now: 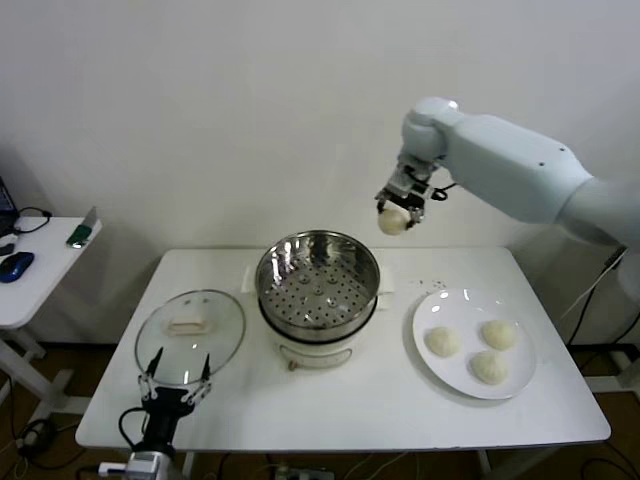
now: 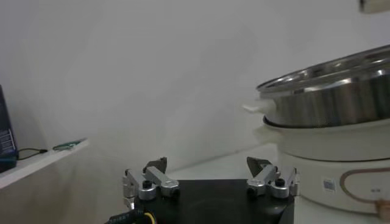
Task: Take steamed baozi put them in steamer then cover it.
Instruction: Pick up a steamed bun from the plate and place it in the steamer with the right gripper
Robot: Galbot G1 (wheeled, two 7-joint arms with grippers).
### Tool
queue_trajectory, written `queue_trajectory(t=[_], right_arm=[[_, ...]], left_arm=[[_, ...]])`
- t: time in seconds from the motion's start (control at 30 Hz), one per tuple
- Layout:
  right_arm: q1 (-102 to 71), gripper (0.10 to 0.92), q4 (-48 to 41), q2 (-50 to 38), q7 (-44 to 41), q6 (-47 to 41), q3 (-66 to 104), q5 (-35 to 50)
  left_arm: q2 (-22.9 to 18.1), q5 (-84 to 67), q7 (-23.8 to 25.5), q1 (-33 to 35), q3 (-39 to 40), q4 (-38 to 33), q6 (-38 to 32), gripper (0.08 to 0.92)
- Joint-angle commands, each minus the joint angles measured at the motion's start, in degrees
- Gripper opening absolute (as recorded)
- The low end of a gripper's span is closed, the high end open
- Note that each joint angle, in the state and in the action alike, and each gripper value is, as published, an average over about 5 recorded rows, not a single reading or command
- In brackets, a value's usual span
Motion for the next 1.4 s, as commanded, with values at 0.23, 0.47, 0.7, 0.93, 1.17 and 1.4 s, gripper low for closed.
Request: queue_trajectory(t=[0.23, 0.47, 0.7, 0.93, 1.17, 1.4], right_arm=[[-9.5, 0.712, -6.6, 15.7, 5.6, 11.6, 5.4, -23.0], [-13.5, 0.712, -10.1, 17.3, 6.6, 12.5, 5.9, -26.2], [-16.1, 0.720, -10.8, 17.0, 6.6, 12.7, 5.7, -27.5], [-17.6, 0.721, -13.1, 17.8, 6.9, 12.8, 6.0, -28.1], [-17.7, 0.745, -14.5, 18.2, 6.9, 12.6, 6.3, -27.1], [-15.6, 0.821, -12.6, 16.7, 5.8, 13.0, 8.1, -26.6]], left_arm=[[0.2, -0.7, -0.1, 1.3, -0.4, -1.0, -0.4, 0.823], [0.5, -1.1, -0.1, 1.6, -0.6, -0.6, -0.6, 0.823], [0.5, -1.4, -0.1, 1.6, -0.8, 0.2, -0.8, 0.823], [0.4, -1.4, -0.2, 1.4, -0.8, 0.6, -0.9, 0.823], [0.4, -1.4, -0.2, 1.5, -0.9, 1.1, -1.0, 0.823], [0.6, -1.3, -0.2, 1.4, -1.0, 1.0, -0.9, 0.823]])
